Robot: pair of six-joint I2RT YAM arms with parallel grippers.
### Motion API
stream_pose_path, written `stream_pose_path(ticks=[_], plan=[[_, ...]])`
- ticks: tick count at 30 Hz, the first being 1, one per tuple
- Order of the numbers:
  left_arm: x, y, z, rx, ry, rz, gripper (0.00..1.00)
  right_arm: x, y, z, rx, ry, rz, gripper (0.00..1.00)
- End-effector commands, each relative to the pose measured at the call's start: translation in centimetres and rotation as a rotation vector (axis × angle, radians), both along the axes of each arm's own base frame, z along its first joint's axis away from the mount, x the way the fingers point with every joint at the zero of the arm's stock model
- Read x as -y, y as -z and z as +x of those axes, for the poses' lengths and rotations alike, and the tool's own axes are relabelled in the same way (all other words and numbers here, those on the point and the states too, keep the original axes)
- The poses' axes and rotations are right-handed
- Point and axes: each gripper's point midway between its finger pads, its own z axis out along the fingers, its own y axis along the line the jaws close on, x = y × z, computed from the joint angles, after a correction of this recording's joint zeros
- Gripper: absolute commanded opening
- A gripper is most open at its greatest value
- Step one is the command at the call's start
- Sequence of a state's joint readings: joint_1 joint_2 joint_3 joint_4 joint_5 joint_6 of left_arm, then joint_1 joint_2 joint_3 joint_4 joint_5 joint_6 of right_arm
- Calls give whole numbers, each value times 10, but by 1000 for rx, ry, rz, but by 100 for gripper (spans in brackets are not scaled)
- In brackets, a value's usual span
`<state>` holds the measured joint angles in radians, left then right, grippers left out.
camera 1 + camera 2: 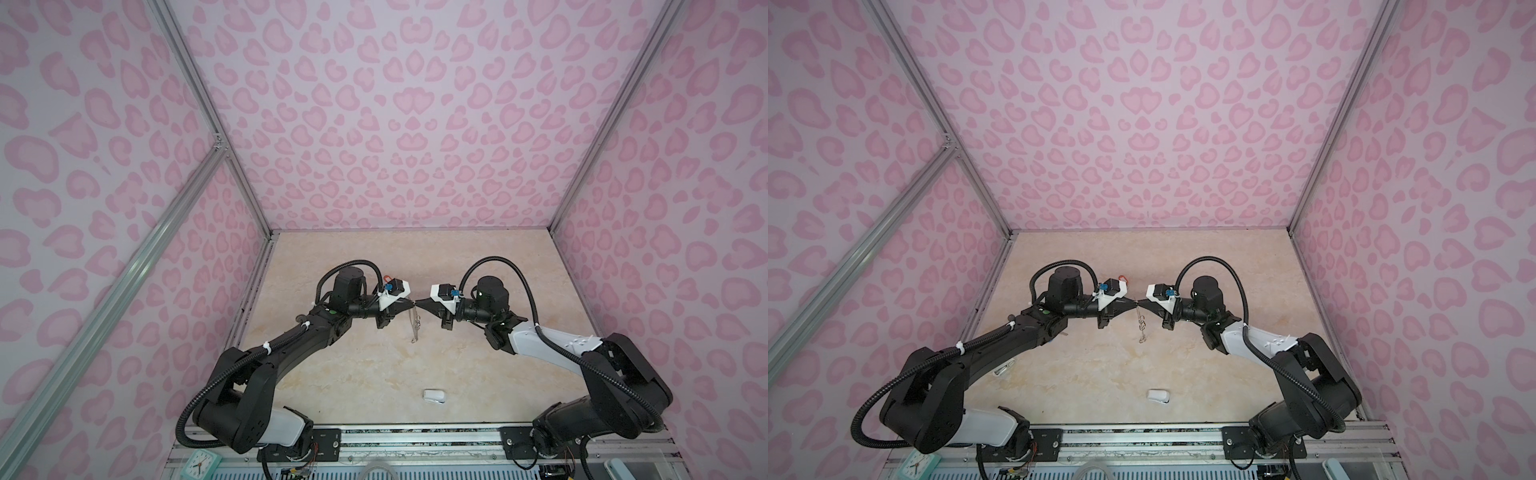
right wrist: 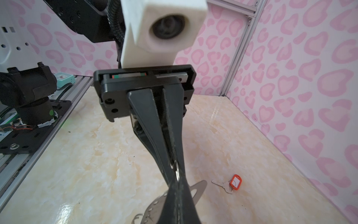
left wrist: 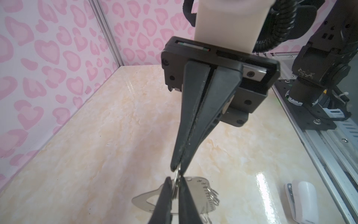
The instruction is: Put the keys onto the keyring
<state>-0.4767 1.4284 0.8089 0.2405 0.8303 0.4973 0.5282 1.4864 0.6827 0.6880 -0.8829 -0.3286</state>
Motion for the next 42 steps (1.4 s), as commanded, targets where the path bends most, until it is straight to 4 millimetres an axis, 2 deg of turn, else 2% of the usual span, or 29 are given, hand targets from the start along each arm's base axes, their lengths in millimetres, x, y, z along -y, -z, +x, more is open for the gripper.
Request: stream_pose_path(ticks=[1, 5, 10, 12, 16, 20, 23, 27, 30, 36, 37, 42], plan=[[2, -7, -2, 21, 19, -31, 8, -2, -7, 0, 22, -8, 24, 0], [2, -9, 1, 27, 9, -31, 3, -4, -5, 1, 8, -8, 23, 0], [-7, -1, 18, 27, -92, 39, 3, 3, -3, 13, -42, 51, 29, 24], [-16, -4, 26, 26, -136, 49, 3, 10, -1, 25, -74, 115, 22, 29], [-41, -7, 37, 4, -230, 75, 3, 26, 14, 64, -190, 351, -68, 34], [-63, -10, 43, 5, -300, 137, 3, 27, 35, 93, -389, 477, -181, 33], [-79, -14, 44, 23, -342, 144, 3, 17, 49, 108, -486, 520, -221, 33], [-102, -14, 49, 33, -405, 159, 3, -3, 69, 117, -504, 536, -287, 33], [-117, -15, 55, 35, -450, 171, 3, -13, 87, 132, -529, 574, -318, 35], [-131, -10, 60, 51, -523, 198, 3, -30, 125, 156, -587, 631, -420, 37], [-132, -9, 60, 51, -532, 199, 3, -35, 122, 163, -578, 640, -414, 38], [-132, -10, 62, 44, -547, 182, 3, -56, 138, 178, -534, 678, -446, 43]])
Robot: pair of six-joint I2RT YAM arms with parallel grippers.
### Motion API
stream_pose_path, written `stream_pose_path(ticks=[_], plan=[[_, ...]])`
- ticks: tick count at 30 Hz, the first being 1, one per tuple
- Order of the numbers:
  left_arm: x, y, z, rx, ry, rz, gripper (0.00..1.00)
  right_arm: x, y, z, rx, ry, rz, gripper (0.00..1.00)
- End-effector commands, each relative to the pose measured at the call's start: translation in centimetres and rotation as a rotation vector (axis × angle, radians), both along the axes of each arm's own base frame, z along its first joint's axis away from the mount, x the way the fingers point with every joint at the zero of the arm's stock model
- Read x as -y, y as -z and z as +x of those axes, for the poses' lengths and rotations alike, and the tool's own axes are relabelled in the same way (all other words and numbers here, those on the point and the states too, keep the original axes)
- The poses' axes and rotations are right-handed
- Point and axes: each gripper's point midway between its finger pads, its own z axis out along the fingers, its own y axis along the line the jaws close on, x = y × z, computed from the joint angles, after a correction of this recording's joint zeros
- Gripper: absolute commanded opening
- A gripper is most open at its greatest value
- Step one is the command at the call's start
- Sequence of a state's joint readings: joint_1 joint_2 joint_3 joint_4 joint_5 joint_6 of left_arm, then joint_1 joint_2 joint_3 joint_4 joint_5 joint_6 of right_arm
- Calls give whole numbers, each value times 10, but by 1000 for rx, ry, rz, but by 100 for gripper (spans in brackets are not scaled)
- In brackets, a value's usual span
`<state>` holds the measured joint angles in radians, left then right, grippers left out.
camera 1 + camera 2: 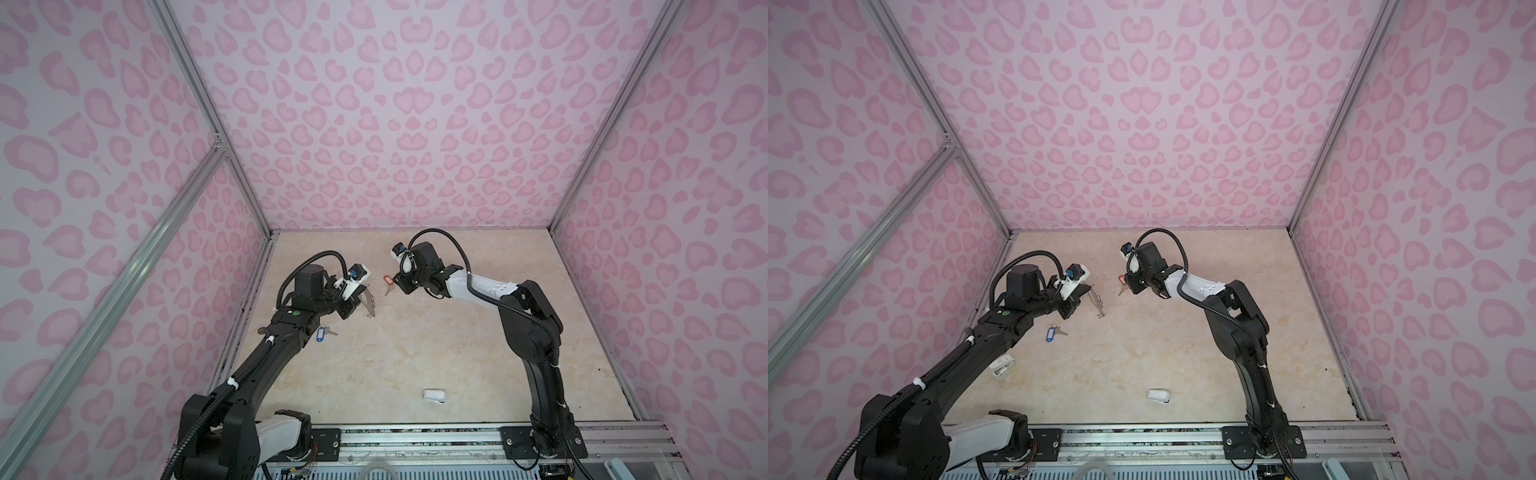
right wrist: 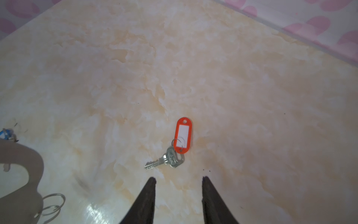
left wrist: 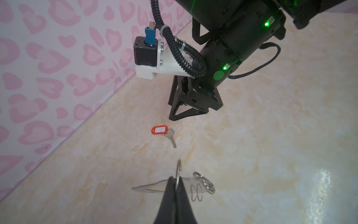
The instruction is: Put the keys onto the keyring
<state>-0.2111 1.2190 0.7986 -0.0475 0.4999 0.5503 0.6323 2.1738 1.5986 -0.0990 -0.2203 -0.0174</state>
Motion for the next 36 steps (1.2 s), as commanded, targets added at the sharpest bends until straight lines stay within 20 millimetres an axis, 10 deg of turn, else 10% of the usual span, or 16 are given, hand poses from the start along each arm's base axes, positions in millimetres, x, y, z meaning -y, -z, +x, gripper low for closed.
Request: stream_pose_path(ticks=[1, 19, 36], plan=[[1, -9, 5, 32, -10, -19, 3, -4, 18, 5, -5, 37, -60, 43], [4, -15, 2, 46, 9, -27, 3, -17, 78, 25, -59, 155, -346, 44], [17, -6, -6, 20, 48, -34, 3, 30, 95, -50, -146, 36, -503, 29]])
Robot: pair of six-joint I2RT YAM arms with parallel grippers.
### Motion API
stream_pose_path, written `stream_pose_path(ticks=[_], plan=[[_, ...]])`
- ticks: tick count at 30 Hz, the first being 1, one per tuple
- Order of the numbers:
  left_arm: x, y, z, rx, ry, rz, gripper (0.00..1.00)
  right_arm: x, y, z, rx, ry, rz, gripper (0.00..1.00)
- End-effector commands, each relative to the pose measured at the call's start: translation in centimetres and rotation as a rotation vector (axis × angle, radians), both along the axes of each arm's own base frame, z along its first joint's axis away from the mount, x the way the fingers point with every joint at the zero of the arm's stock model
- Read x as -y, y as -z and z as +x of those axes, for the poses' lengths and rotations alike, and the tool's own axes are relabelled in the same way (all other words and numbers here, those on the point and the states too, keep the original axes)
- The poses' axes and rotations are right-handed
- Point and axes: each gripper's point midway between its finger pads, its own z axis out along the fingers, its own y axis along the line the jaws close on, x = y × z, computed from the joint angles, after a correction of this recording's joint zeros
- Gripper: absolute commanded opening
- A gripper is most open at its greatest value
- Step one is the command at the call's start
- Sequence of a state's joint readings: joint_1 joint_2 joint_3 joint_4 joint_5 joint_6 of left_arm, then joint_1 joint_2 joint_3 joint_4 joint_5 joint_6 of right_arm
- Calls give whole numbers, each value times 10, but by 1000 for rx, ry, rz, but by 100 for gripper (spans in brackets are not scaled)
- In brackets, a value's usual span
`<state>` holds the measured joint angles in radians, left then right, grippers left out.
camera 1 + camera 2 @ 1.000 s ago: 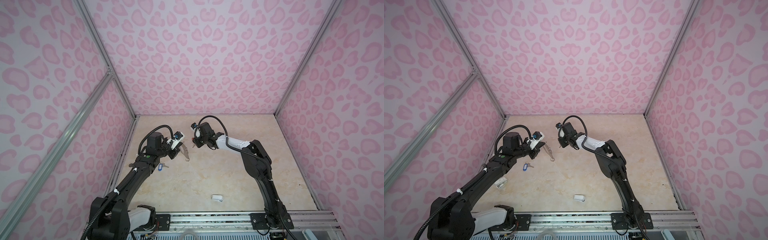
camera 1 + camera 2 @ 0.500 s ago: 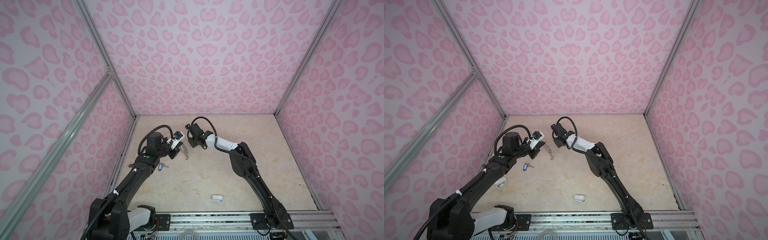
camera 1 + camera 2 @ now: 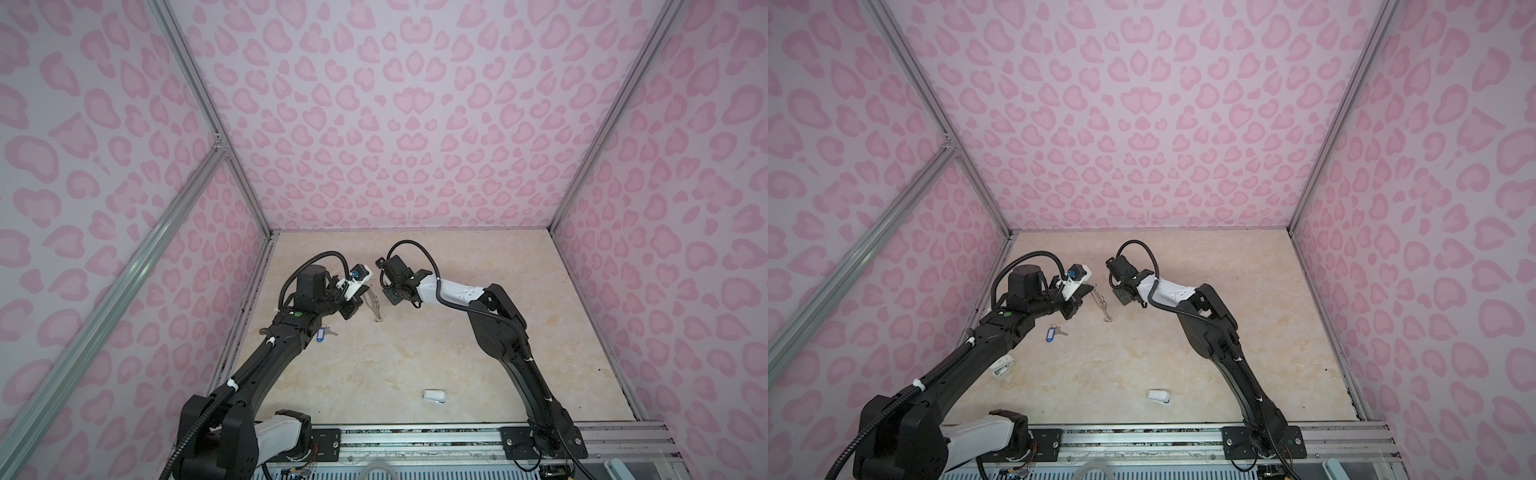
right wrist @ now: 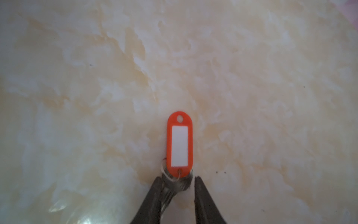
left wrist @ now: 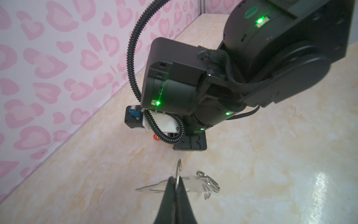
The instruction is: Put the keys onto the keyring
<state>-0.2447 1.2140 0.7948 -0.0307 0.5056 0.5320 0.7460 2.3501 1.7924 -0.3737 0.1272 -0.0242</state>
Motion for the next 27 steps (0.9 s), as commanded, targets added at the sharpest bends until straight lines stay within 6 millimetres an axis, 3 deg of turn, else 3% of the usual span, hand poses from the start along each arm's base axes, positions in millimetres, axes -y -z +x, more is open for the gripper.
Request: stream_pose_path(ticks=[1, 2, 4, 6, 9, 11, 14, 19, 20, 27], plan=[[5, -2, -1, 11, 18, -15, 3, 30, 31, -43, -145, -63, -122, 28], [6, -2, -2, 12, 21, -16, 3, 35, 35, -50, -161, -77, -127, 28], [7, 0, -4, 6, 23, -17, 3, 40, 25, -64, -174, -122, -113, 27], [8, 0, -5, 7, 24, -16, 3, 57, 27, -81, -197, -138, -134, 27], [9, 2, -7, 4, 23, -14, 3, 82, 25, -92, -228, -120, -135, 27], [10, 3, -7, 4, 24, -13, 3, 86, 18, -91, -228, -113, -105, 27], [11, 2, -6, 5, 22, -12, 3, 68, 5, -86, -211, -147, -24, 30], [8, -1, -6, 21, 5, -6, 3, 38, 13, -82, -265, -165, 44, 32], [8, -1, -6, 22, 4, -5, 3, 28, 6, -72, -242, -167, 69, 32], [6, -7, -9, 40, 0, -1, 3, 18, 6, -46, -192, -150, 78, 32]])
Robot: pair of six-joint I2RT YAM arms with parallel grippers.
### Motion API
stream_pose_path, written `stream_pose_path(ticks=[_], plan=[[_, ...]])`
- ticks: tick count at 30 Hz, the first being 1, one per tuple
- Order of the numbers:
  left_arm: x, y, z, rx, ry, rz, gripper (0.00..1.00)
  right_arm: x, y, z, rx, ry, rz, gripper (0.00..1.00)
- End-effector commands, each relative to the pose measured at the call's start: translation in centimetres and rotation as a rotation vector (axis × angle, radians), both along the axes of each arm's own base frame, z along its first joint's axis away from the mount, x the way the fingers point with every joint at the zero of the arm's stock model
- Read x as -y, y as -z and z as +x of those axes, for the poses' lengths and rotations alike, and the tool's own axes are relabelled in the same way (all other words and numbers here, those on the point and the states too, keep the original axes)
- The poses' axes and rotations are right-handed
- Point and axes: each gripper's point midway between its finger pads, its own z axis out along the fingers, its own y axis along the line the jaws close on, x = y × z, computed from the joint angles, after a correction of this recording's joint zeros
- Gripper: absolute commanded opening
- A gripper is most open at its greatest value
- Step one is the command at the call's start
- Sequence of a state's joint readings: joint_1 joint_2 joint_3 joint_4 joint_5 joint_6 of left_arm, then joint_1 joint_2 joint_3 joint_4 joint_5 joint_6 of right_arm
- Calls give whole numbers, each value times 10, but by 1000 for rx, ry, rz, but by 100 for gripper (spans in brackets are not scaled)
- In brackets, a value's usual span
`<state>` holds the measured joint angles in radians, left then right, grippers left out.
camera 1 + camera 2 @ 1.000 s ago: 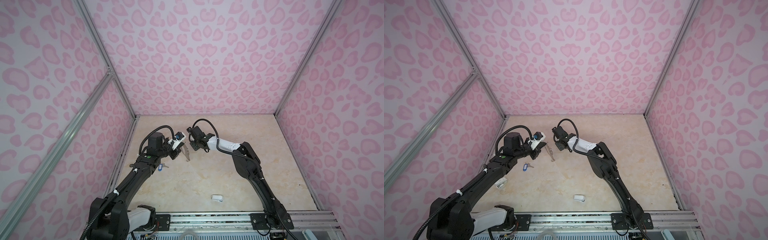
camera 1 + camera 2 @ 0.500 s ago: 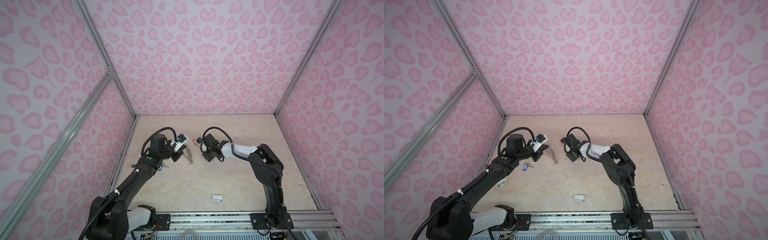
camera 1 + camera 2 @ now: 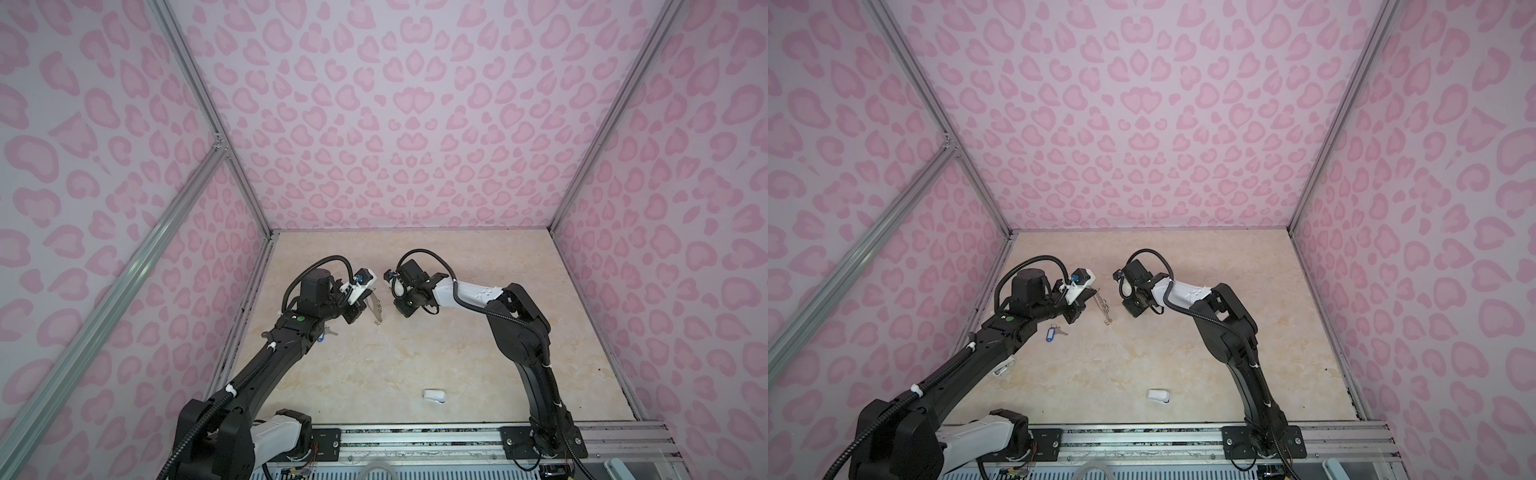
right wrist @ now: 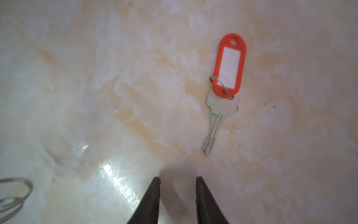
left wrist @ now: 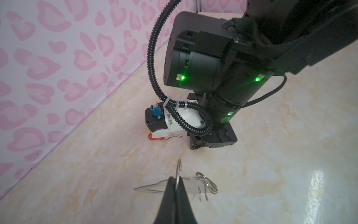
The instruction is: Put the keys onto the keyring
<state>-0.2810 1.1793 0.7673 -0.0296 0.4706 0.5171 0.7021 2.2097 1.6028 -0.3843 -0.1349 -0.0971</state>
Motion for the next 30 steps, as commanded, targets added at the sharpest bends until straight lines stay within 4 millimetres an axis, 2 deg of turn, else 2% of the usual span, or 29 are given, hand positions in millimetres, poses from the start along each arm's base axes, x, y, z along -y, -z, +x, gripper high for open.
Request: stream_pose_path(ticks=[1, 5, 8, 15, 20, 30], plan=[[0, -9, 1, 41, -2, -5, 3, 2, 2, 3, -3, -17, 2, 31], [-2, -11, -1, 53, -5, 3, 3, -7, -23, 9, 78, -115, 106, 28], [-2, -12, -1, 54, -5, 3, 3, -10, -32, 17, 152, -194, 103, 25], [-1, -16, 0, 71, 4, 6, 3, -7, -18, 30, 240, -371, -53, 23], [0, -20, 0, 83, 13, 9, 3, -9, -17, 40, 287, -443, -63, 28], [1, -19, 2, 86, 18, 11, 3, -14, -10, 46, 351, -537, -66, 27]])
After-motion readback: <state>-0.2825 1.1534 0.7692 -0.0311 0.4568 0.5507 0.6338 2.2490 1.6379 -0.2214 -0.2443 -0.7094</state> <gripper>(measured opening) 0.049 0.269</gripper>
